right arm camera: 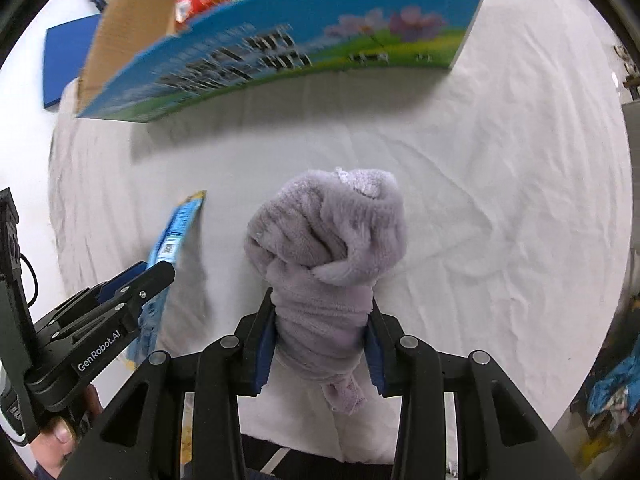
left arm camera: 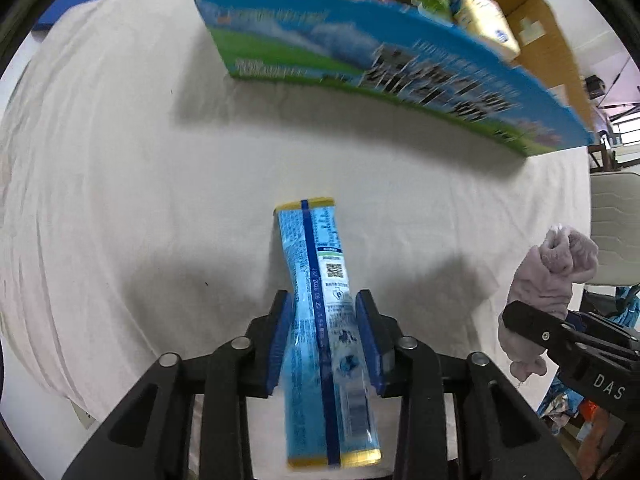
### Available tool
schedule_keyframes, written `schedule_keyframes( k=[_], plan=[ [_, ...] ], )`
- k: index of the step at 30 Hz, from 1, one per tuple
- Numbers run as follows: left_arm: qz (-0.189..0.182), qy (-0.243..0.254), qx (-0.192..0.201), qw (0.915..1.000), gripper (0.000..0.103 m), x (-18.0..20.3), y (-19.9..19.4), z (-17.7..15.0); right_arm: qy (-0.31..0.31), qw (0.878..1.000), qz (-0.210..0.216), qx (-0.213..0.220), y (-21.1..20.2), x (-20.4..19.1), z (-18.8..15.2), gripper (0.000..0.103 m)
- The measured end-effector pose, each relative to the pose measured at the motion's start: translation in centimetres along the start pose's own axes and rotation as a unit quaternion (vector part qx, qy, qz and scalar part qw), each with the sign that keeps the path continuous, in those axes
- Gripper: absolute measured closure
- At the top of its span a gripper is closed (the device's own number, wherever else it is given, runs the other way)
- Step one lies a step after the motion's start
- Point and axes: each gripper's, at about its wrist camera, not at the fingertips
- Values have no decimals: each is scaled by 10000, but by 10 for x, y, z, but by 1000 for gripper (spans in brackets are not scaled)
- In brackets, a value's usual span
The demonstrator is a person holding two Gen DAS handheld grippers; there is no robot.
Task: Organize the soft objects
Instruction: 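Grasp the blue stick pack with the left tool while the right grasps the lilac sock, then carry the stick pack and sock into the box and open both tools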
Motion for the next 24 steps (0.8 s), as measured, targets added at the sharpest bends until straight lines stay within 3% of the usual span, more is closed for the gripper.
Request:
schedule_keyframes(
  k=[6, 8, 13, 15, 16, 18, 20, 23, 24],
  plan=[
    [-66, 177, 106, 9998, 81, 8, -19, 5, -166, 9996, 84, 209, -41, -6, 2, 63],
    [-74, 308, -246, 9992, 81, -3, -7, 9, -151, 9996, 100, 218, -46, -6, 5, 62],
    [-256, -227, -833, 9959, 68, -26, 48, 12, -135, 9998, 36, 152, -28, -7, -2, 62],
    [-160, -339, -1025, 9940, 67, -28, 66, 15, -76, 9999, -14, 105, -17, -4, -2, 62],
    [-92, -296, -1109, 9933, 61, -27, 75, 16, -37, 10000, -21, 69, -13, 0, -3, 62],
    [-40, -207, -1019, 9946, 51, -19, 76, 18, 28, 10000, -37, 28, -2, 3, -2, 62],
    [261, 73, -1017, 9945, 51, -4, 80, 18, 48, 10000, -61, -14, 7, 4, -1, 63],
    [559, 358, -780, 9947, 53, 12, 80, 13, 72, 9999, -85, -39, 9, 6, -2, 62],
    [567, 394, -686, 9953, 61, 15, 78, 12, 77, 9999, -91, -44, 11, 5, -1, 62]
  ],
)
Point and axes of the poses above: each gripper's, at about its wrist camera, not at the fingertips, and y roughly the way its jaws point, x to its right, z to its top, and after that the axes turned 4 degrees about z, right-handed
